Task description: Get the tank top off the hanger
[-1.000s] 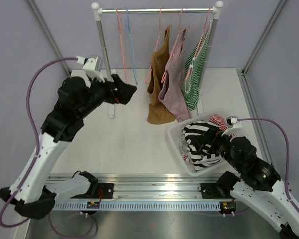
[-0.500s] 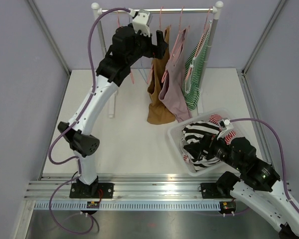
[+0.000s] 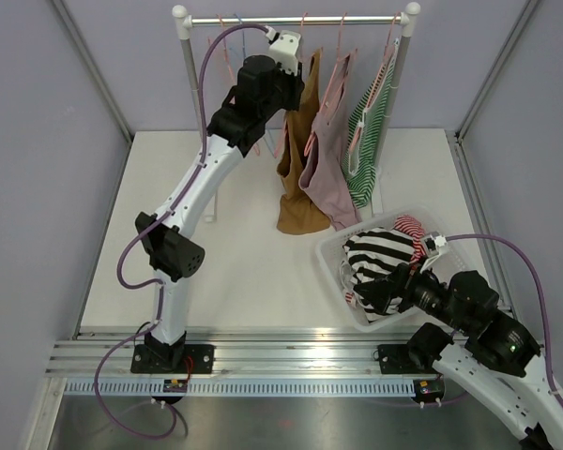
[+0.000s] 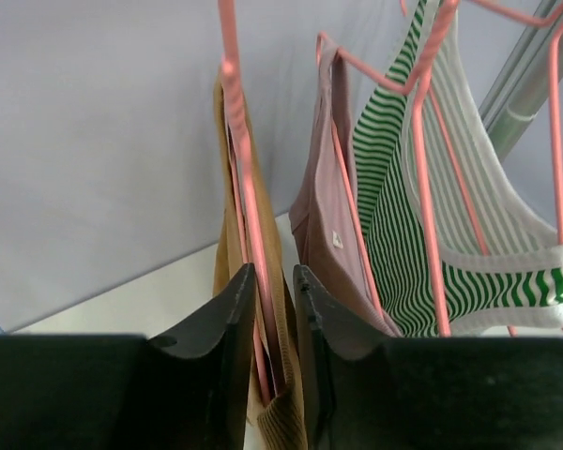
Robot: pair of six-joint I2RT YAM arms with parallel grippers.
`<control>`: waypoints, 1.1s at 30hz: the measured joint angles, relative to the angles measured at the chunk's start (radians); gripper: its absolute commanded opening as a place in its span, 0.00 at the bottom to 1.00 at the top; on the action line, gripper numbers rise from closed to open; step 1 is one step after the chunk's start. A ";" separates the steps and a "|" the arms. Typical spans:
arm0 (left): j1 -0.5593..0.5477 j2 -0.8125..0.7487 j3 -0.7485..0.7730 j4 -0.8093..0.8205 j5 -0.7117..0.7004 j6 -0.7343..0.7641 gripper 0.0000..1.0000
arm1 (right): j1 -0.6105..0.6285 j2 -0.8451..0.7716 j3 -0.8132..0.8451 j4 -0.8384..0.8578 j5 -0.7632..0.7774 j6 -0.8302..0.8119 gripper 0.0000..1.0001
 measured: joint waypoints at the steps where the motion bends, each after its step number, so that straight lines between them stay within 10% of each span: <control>1: 0.000 0.000 0.009 0.004 -0.002 0.003 0.13 | 0.000 0.001 0.000 0.000 -0.001 0.001 0.93; 7: 0.000 0.000 0.064 0.002 -0.009 0.023 0.10 | 0.000 0.018 0.000 0.003 -0.020 0.003 0.92; 14: 0.002 0.009 0.073 0.006 -0.009 0.046 0.43 | 0.000 0.010 0.000 -0.002 -0.022 0.003 0.92; 18: 0.004 0.034 0.078 0.009 -0.012 0.056 0.47 | 0.000 -0.003 0.008 -0.025 -0.021 0.005 0.92; 25: 0.018 0.077 0.092 0.007 -0.004 0.066 0.14 | 0.000 -0.017 0.010 -0.046 -0.017 0.005 0.92; 33: 0.020 0.083 0.109 0.002 0.006 0.058 0.01 | 0.000 0.025 0.018 -0.044 -0.018 0.004 0.92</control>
